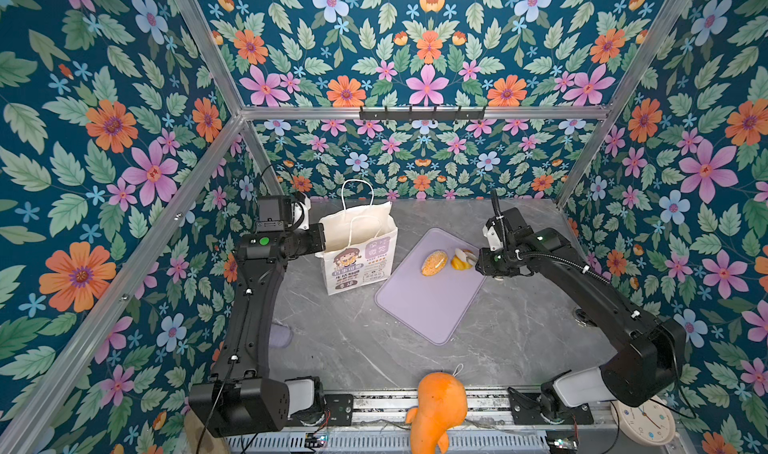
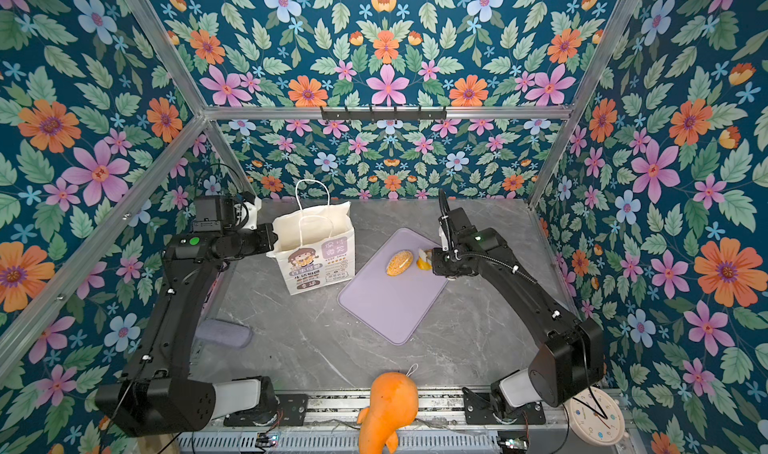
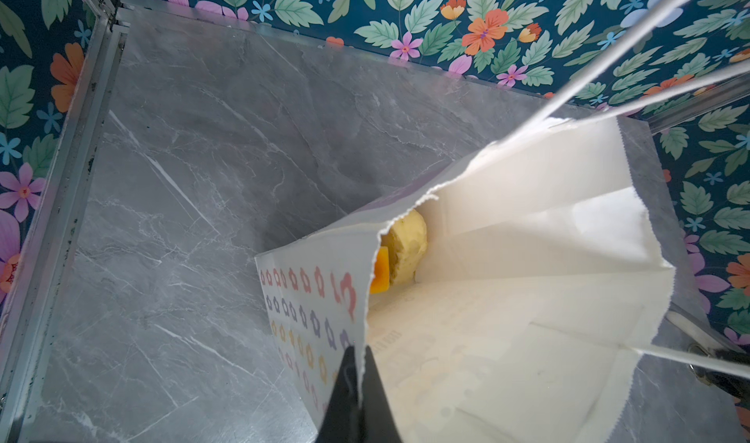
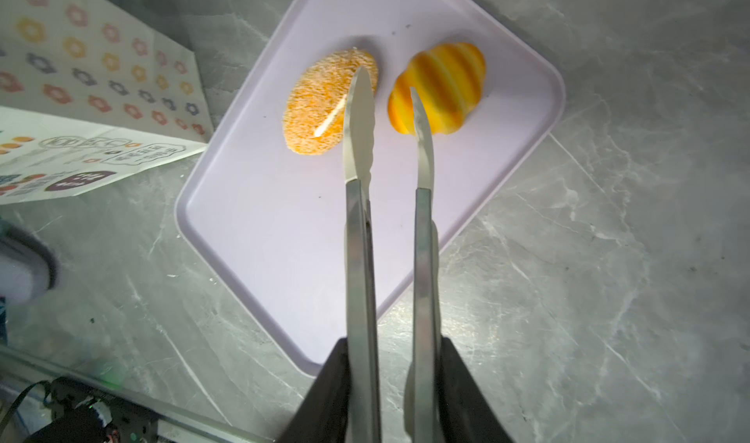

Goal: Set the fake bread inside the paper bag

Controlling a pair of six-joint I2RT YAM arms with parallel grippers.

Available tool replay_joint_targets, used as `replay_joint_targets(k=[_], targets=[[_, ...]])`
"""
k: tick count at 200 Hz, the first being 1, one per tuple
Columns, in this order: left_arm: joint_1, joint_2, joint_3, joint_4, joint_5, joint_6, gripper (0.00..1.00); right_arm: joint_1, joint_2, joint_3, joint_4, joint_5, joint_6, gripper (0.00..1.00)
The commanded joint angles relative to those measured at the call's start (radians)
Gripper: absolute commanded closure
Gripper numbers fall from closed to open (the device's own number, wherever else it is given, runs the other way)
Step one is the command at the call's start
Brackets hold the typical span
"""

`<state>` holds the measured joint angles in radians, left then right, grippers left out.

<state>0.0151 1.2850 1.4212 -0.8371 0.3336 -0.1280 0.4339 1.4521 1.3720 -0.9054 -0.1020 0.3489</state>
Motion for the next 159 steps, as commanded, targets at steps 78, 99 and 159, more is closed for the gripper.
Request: replay_joint_targets(k=[78,99,159], targets=[[0.0,-0.013,-0.008,0.026,-0.011,-0.011,0.96,0.104,0.053,0.044,0.024,0.014,0.148,0.59],[0.0,-0.019,-0.011,0.031,-0.004,-0.009,0.96,0.107,0.075,0.07,0.01,-0.01,0.161,0.58],[0.0,-0.048,-0.031,0.052,0.004,-0.007,0.95,0.125,0.144,0.188,-0.094,-0.053,0.189,0.58]])
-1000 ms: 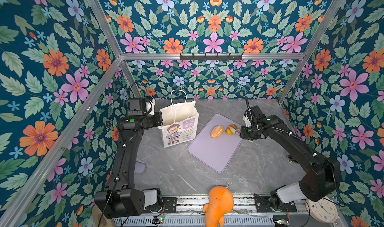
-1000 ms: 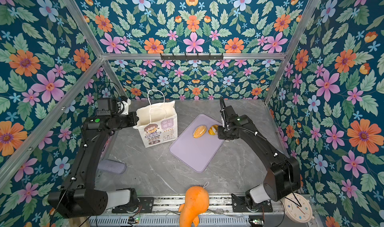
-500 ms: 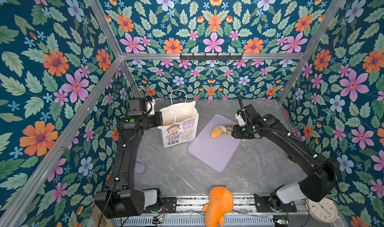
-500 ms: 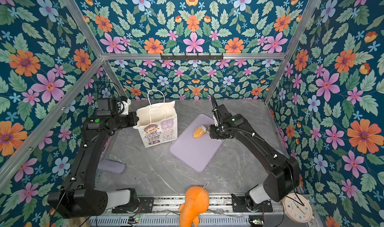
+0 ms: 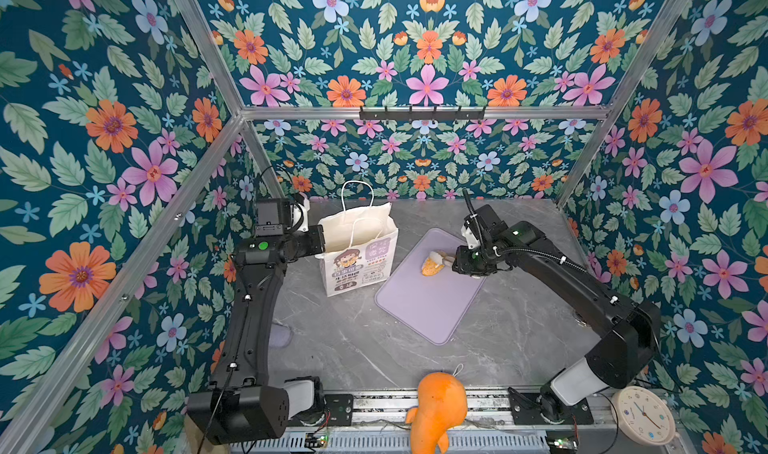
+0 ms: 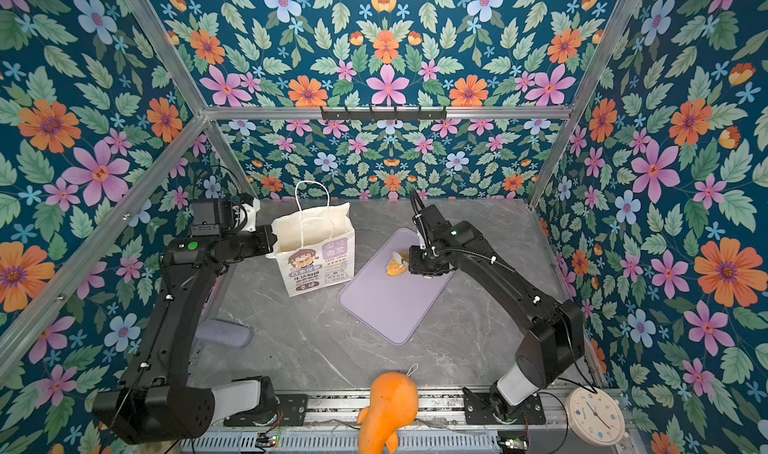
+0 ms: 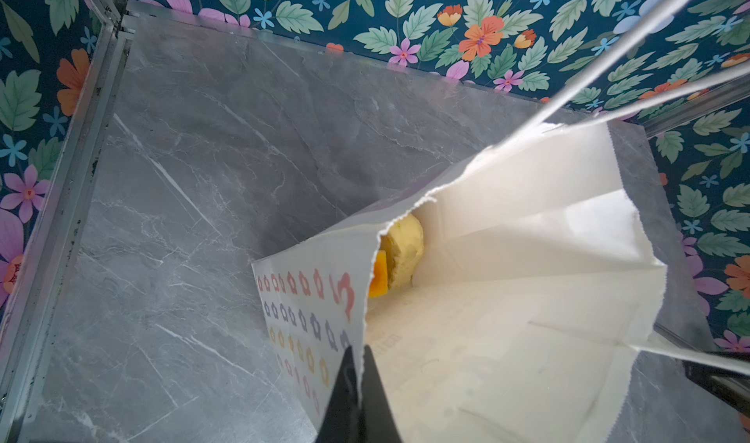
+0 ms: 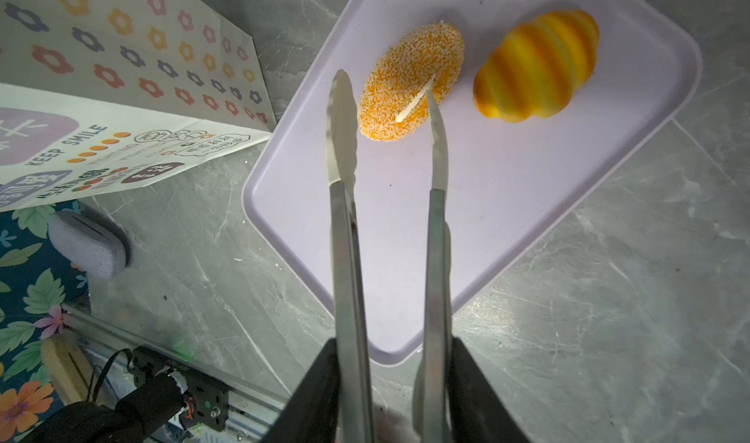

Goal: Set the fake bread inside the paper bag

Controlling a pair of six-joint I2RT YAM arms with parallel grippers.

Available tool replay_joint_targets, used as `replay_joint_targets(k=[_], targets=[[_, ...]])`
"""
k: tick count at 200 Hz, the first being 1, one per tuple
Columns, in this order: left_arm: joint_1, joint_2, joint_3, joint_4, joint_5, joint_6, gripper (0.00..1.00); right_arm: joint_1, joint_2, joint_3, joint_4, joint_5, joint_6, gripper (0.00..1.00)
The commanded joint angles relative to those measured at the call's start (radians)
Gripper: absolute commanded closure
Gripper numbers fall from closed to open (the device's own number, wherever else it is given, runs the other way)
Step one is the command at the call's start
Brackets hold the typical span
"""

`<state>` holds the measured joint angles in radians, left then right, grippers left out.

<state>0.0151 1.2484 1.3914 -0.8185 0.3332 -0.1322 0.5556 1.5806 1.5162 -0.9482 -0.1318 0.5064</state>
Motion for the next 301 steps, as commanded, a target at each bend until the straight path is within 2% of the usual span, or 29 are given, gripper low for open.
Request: replay_joint_targets(k=[1,84,149,198,301], targets=[[0.0,-0.012,-0.002,0.033,0.005,-0.002,0.95,0.003,0.016,0.045,-0.054,-0.025,0.033,0.58],[0.0,-0.056,-0.034,0.06,0.041,-0.002,0.95,0.006,0.068,0.13,-0.112,-0.111,0.169,0.59],[0.0,-0.061,-0.047,0.065,0.022,-0.003,0.95,0.005,0.069,0.119,-0.117,-0.074,0.246,0.59],[0.0,-0.061,-0.046,0.062,0.022,-0.004,0.95,0.006,0.144,0.16,-0.14,-0.014,0.225,0.59],[0.0,-0.069,-0.049,0.064,0.018,0.005,0.95,0.006,0.2,0.199,-0.085,-0.022,0.215,0.57]])
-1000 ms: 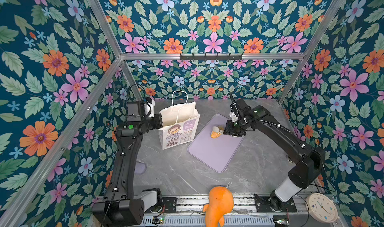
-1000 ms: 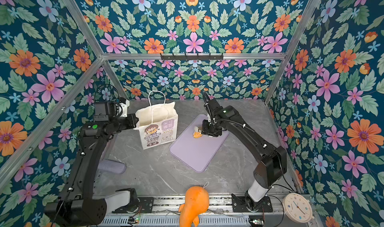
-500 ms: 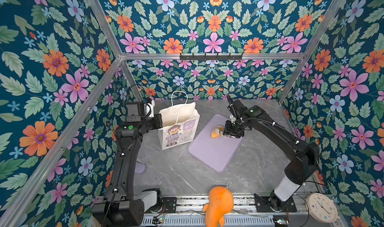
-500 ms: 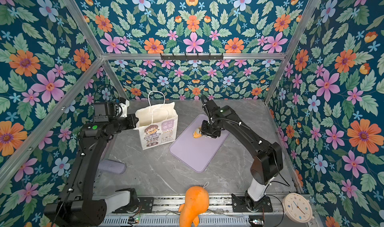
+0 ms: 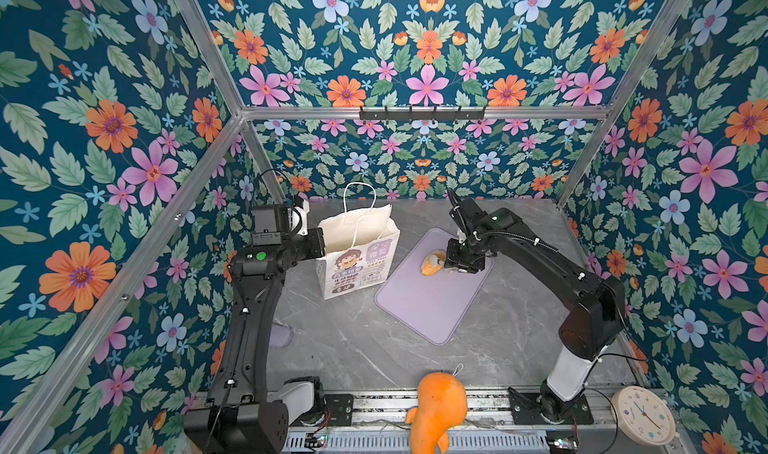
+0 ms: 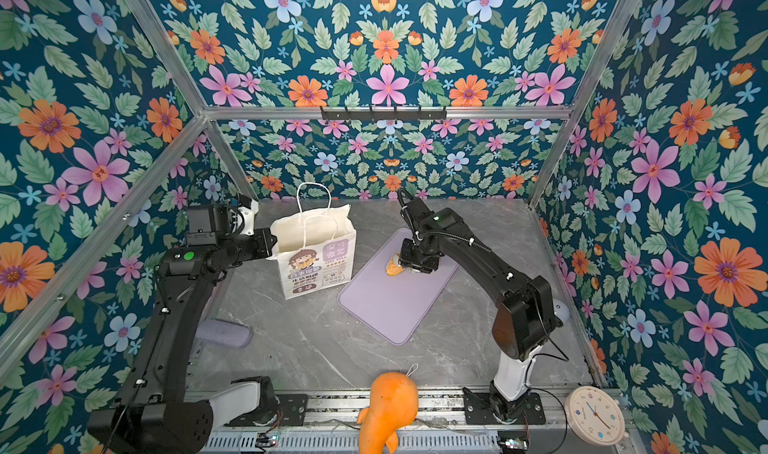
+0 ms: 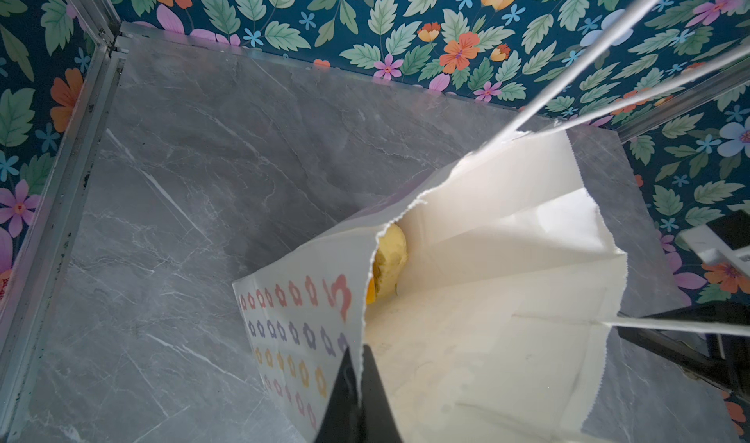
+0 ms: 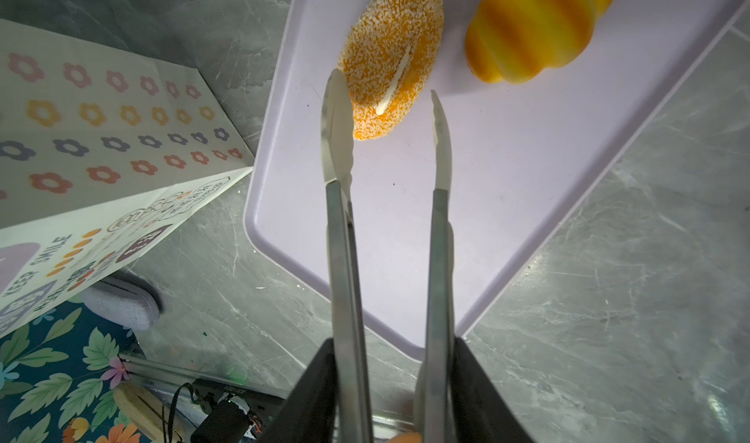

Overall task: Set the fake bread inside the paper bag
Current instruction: 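Lower the open tongs around the sugar-coated bun with the right gripper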

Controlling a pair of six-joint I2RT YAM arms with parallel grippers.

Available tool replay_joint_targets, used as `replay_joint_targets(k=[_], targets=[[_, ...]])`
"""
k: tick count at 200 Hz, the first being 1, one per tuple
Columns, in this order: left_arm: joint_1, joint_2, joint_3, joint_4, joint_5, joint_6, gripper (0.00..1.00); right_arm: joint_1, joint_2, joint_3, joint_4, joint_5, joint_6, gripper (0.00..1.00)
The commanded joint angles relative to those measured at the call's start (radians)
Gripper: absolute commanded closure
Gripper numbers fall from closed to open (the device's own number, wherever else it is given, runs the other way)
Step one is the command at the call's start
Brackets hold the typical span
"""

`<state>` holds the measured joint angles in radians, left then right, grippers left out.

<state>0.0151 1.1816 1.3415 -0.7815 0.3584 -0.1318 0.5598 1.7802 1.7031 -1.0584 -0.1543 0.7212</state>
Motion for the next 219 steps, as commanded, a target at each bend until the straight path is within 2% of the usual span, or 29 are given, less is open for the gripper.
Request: replay_joint_targets(k=[1,94,219], targets=[[0.0,-0.002,0.001,0.028,-0.007,0.004,0.95,0.001,0.001,0.012,0.026,0.0,0.0,0.57],[0.0,0.0,-0.002,0.03,-0.001,0.004,0.95,0.005,0.025,-0.005,0.054,-0.003,0.012,0.56],[0.0,0.003,0.005,0.028,0.008,0.003,0.95,0.009,0.101,0.059,0.034,0.011,-0.025,0.55]])
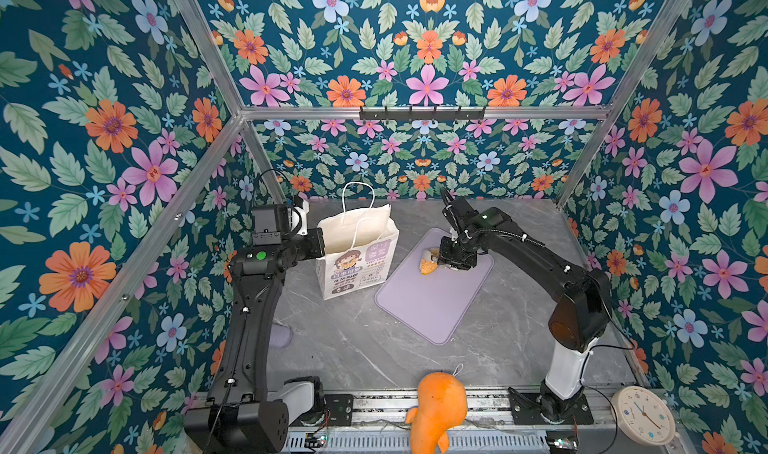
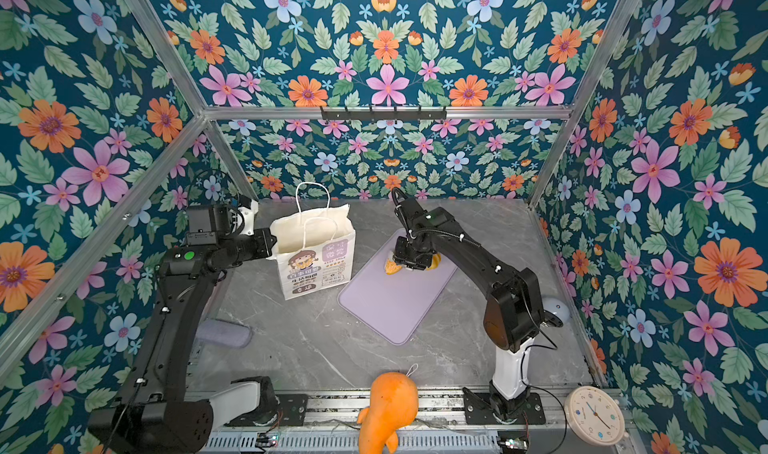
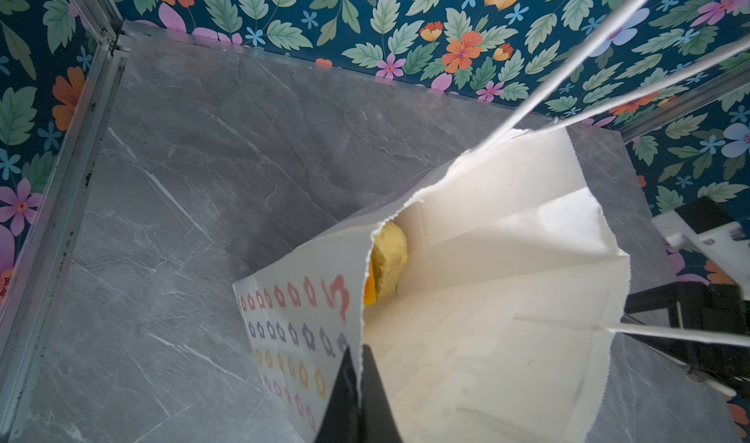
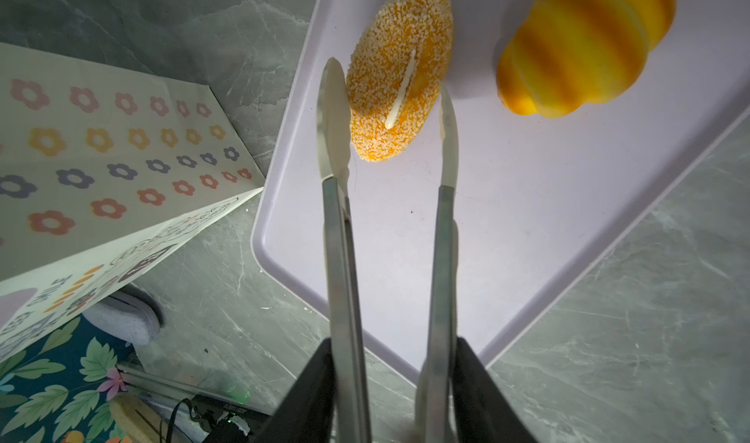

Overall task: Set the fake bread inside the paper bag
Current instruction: 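Lower the open tongs around the sugar-coated bun with the right gripper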

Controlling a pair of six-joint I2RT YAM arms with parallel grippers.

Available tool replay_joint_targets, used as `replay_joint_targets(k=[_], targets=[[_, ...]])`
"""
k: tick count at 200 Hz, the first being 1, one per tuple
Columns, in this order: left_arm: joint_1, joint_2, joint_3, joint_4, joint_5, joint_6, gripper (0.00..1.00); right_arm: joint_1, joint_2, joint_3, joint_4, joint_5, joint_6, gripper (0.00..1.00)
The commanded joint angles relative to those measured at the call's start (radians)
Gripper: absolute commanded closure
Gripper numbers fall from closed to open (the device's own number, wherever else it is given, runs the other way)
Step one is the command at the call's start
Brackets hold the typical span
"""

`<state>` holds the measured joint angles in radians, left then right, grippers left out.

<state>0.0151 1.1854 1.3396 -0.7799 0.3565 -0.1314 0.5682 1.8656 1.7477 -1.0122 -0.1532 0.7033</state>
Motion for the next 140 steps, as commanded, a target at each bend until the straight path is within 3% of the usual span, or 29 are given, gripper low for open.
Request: replay_joint_targets(k=[1,57,140], targets=[[0.0,-0.001,0.007,0.027,0.01,0.003,0.95,0.001,0.016,0.014,-0.013,0.01,-0.007,0.55],[0.0,0.003,0.012,0.025,0.016,0.002,0.95,0.004,0.052,0.044,-0.023,0.005,-0.023,0.54],[0.0,-0.002,0.003,0.027,0.009,0.003,0.96,0.004,0.042,0.079,-0.053,0.015,-0.078,0.66]])
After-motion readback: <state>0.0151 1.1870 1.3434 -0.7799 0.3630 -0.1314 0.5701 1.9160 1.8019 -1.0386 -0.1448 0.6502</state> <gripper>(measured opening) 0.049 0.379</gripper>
